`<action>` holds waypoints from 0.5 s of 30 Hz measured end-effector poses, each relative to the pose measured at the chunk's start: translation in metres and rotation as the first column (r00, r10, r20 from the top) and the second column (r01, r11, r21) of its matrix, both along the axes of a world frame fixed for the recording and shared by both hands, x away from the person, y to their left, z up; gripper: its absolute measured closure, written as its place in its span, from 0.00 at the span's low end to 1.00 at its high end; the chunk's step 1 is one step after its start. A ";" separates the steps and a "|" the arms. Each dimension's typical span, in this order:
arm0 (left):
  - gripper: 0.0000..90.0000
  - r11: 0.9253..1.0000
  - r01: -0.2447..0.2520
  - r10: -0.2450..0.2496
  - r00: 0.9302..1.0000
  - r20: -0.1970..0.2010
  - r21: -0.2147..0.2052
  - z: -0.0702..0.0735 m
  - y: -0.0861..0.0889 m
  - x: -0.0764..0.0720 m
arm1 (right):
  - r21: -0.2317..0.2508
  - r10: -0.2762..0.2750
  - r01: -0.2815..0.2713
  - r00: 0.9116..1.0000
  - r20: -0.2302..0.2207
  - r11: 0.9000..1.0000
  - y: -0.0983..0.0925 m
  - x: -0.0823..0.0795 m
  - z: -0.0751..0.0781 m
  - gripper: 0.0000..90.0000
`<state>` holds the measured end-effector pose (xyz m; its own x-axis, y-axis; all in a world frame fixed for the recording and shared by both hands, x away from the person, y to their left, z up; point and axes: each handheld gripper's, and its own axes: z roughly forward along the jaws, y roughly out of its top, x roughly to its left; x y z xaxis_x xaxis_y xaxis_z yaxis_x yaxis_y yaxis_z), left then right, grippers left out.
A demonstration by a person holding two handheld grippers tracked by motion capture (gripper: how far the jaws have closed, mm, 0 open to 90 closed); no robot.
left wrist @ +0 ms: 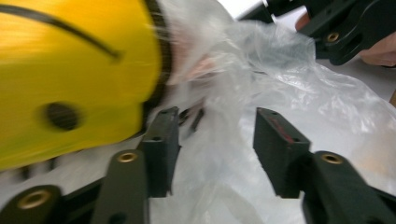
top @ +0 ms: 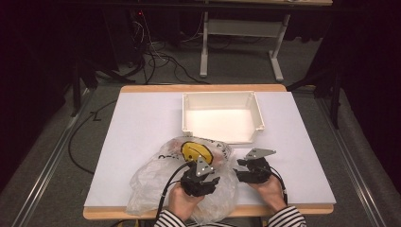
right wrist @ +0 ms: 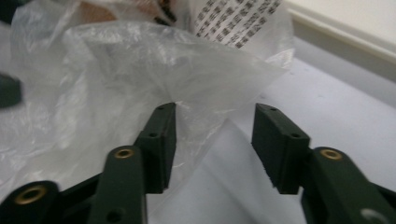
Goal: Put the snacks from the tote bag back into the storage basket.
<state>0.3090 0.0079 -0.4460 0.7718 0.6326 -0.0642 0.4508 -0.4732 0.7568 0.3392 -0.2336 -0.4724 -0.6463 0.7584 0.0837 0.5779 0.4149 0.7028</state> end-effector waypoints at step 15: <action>0.44 0.986 -0.165 0.165 0.984 0.069 -0.016 0.026 0.055 0.004 | -0.092 0.082 -0.076 0.995 0.057 0.993 0.003 -0.006 -0.003 1.00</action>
